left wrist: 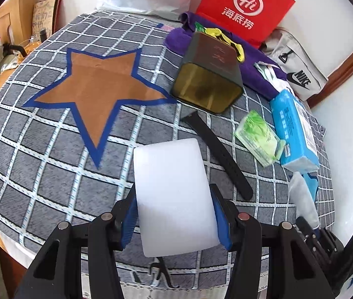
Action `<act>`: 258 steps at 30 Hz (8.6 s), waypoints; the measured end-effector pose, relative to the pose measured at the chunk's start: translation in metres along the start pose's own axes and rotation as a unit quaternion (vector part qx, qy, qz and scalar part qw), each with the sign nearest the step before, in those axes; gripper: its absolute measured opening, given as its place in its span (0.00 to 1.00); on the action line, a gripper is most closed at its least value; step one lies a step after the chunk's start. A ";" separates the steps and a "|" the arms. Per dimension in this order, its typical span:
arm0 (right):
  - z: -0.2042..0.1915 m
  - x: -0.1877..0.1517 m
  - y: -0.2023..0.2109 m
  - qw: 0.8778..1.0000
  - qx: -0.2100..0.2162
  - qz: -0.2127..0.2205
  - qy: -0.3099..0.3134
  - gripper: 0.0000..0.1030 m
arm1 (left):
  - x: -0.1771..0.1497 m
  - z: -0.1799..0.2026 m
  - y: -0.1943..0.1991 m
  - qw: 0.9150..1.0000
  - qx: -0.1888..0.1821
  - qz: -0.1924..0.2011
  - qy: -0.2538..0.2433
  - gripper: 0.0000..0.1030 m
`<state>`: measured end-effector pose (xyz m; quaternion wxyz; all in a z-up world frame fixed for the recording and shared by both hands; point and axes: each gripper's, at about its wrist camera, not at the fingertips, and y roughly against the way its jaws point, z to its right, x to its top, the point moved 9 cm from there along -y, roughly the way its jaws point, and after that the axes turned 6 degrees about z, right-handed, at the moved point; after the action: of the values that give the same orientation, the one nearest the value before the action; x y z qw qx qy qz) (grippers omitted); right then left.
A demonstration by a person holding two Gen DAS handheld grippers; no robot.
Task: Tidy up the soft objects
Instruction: 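Hold the sponge in the left gripper while the right gripper lifts the mesh bag, then carry the sponge and the mesh bag over the purple towel with both grippers, then lower the sponge onto the towel and open the left gripper while the right gripper releases the mesh bag, then reach the right gripper to the green tissue pack while the left gripper reaches the black watch strap, then close the right gripper on the green tissue pack and lift it, then close the left gripper on the black watch strap while the right gripper holds the green pack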
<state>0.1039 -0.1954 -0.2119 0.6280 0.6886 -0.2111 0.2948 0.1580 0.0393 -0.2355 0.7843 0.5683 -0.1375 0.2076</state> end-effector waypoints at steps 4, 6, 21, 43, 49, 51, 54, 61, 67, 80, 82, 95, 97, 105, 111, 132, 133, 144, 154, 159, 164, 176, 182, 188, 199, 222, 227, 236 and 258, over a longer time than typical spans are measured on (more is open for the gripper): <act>0.015 -0.012 -0.002 0.999 0.016 -0.031 -0.010 0.46 | -0.004 0.011 -0.004 1.000 -0.004 -0.010 -0.010 0.50; 0.016 -0.011 0.002 1.000 0.011 -0.022 -0.003 0.57 | -0.005 0.015 -0.004 1.000 -0.005 -0.011 -0.013 0.50; 0.006 0.003 -0.034 1.000 0.017 -0.025 0.006 0.80 | -0.005 0.026 -0.002 0.999 -0.010 -0.015 -0.028 0.50; 0.018 0.013 -0.027 0.998 0.004 -0.037 -0.045 0.09 | 0.029 0.036 0.013 0.999 -0.008 0.012 -0.035 0.49; 0.019 0.040 -0.007 0.999 0.004 -0.020 -0.046 0.09 | 0.051 0.046 0.025 0.999 -0.021 0.034 -0.038 0.49; 0.021 0.053 -0.001 0.999 -0.001 -0.010 -0.041 0.09 | 0.058 0.049 0.027 0.998 -0.024 0.039 -0.036 0.49; 0.026 0.073 0.006 0.999 0.002 0.007 -0.045 0.09 | 0.070 0.053 0.028 0.998 -0.025 0.042 -0.040 0.49; 0.040 0.116 0.008 0.997 0.000 0.037 -0.063 0.09 | 0.103 0.064 0.030 0.997 -0.029 0.057 -0.050 0.49; 0.053 0.148 -0.002 0.997 -0.010 0.044 -0.055 0.09 | 0.127 0.080 0.017 0.996 -0.039 0.059 -0.056 0.49; 0.079 0.216 -0.052 0.997 -0.017 0.045 -0.059 0.09 | 0.178 0.102 -0.014 0.995 -0.038 0.053 -0.073 0.49; 0.081 0.226 -0.064 0.997 -0.015 0.045 -0.063 0.09 | 0.186 0.100 -0.015 0.995 -0.035 0.055 -0.070 0.49; 0.074 0.280 -0.116 0.998 0.013 0.049 -0.049 0.09 | 0.241 0.104 -0.032 0.996 -0.031 0.057 -0.058 0.49; 0.074 0.288 -0.121 0.997 0.017 0.051 -0.052 0.09 | 0.250 0.111 -0.032 0.995 -0.036 0.063 -0.062 0.49; 0.088 0.292 -0.140 0.996 0.012 0.056 -0.064 0.10 | 0.271 0.131 -0.055 0.994 -0.041 0.061 -0.082 0.50; 0.094 0.285 -0.163 0.998 0.015 0.030 -0.058 0.09 | 0.274 0.133 -0.081 0.995 -0.044 0.049 -0.081 0.50; 0.074 0.244 -0.211 0.996 0.029 -0.080 0.014 0.22 | 0.245 0.128 -0.149 0.994 -0.028 -0.032 -0.100 0.50; 0.070 0.245 -0.212 0.996 0.029 -0.080 0.018 0.31 | 0.245 0.128 -0.150 0.994 -0.029 -0.032 -0.100 0.50; 0.061 0.258 -0.203 0.997 0.040 -0.052 0.035 0.60 | 0.242 0.133 -0.154 0.993 -0.045 -0.044 -0.095 0.67; 0.058 0.281 -0.177 0.998 0.064 -0.002 -0.001 0.62 | 0.247 0.131 -0.137 0.995 -0.041 -0.028 -0.091 0.67; 0.052 0.291 -0.155 0.997 0.069 0.020 -0.017 0.62 | 0.255 0.130 -0.116 0.996 -0.036 -0.003 -0.085 0.67; 0.033 0.291 -0.121 0.995 0.086 0.039 -0.023 0.61 | 0.254 0.123 -0.080 0.997 -0.042 0.023 -0.066 0.67; -0.034 0.201 -0.084 0.991 0.130 -0.010 0.021 0.62 | 0.196 0.078 -0.029 0.997 -0.046 0.041 -0.052 0.67; -0.056 0.158 -0.081 0.992 0.109 -0.027 0.049 0.62 | 0.161 0.052 -0.025 0.997 -0.041 0.043 -0.054 0.67; -0.065 0.132 -0.091 0.993 0.085 -0.048 0.071 0.62 | 0.130 0.016 -0.019 0.998 -0.037 0.036 -0.034 0.67; -0.077 0.112 -0.118 0.983 0.043 -0.092 0.155 0.62 | 0.093 -0.020 -0.021 0.999 -0.047 0.023 0.006 0.67; -0.047 0.083 -0.026 0.997 0.062 -0.005 0.047 0.54 | 0.028 0.033 -0.053 0.999 -0.005 -0.035 -0.042 0.70; -0.022 0.056 -0.007 0.998 0.062 -0.003 0.012 0.54 | 0.025 0.057 -0.067 0.993 0.073 -0.015 -0.090 0.74; 0.005 0.031 0.002 0.997 0.073 -0.002 -0.038 0.54 | 0.019 0.071 -0.074 0.986 0.120 -0.011 -0.116 0.76; 0.025 0.007 -0.013 0.995 0.067 0.003 -0.075 0.54 | 0.022 0.054 -0.059 0.983 0.111 0.011 -0.146 0.22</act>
<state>0.1208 -0.2183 -0.2180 0.5621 0.7484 -0.2400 0.2577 0.2066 -0.0243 -0.2581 0.6854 0.6745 -0.2331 0.1446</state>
